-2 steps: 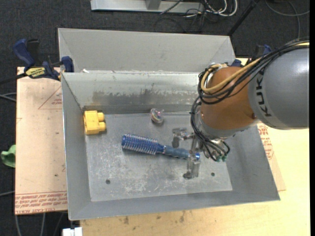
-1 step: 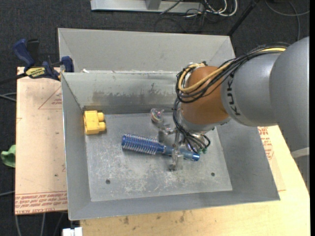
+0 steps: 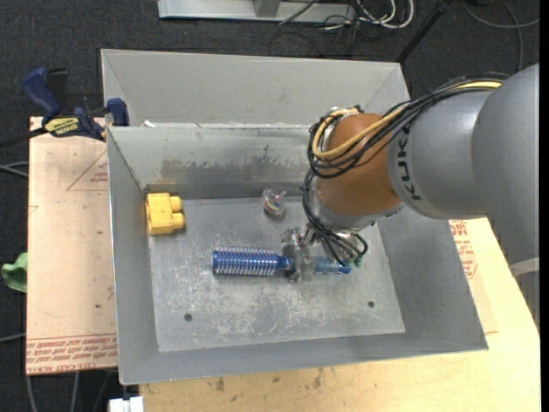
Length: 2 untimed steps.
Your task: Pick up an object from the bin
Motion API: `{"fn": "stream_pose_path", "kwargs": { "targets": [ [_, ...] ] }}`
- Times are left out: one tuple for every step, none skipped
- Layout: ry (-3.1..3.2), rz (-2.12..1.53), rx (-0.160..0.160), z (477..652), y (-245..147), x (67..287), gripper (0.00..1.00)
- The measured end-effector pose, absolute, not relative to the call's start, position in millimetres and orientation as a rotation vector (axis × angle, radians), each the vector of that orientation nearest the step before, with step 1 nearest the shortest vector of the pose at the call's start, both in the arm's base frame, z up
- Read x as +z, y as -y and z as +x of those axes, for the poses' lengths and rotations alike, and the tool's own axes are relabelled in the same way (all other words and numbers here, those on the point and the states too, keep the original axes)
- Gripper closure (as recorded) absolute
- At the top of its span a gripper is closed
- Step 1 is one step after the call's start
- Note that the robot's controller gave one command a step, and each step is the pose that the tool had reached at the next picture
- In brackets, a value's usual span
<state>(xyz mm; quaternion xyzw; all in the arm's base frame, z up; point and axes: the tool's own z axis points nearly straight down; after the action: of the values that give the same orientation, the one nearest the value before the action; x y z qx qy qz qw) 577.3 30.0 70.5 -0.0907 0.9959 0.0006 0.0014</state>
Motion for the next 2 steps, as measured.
{"fn": "stream_pose_path", "kwargs": {
  "targets": [
    [-3.127,-0.246,0.002,565.1,-31.2,70.8,1.00],
    [-3.126,-0.256,0.002,565.7,-44.3,109.1,1.00]
  ]
}}
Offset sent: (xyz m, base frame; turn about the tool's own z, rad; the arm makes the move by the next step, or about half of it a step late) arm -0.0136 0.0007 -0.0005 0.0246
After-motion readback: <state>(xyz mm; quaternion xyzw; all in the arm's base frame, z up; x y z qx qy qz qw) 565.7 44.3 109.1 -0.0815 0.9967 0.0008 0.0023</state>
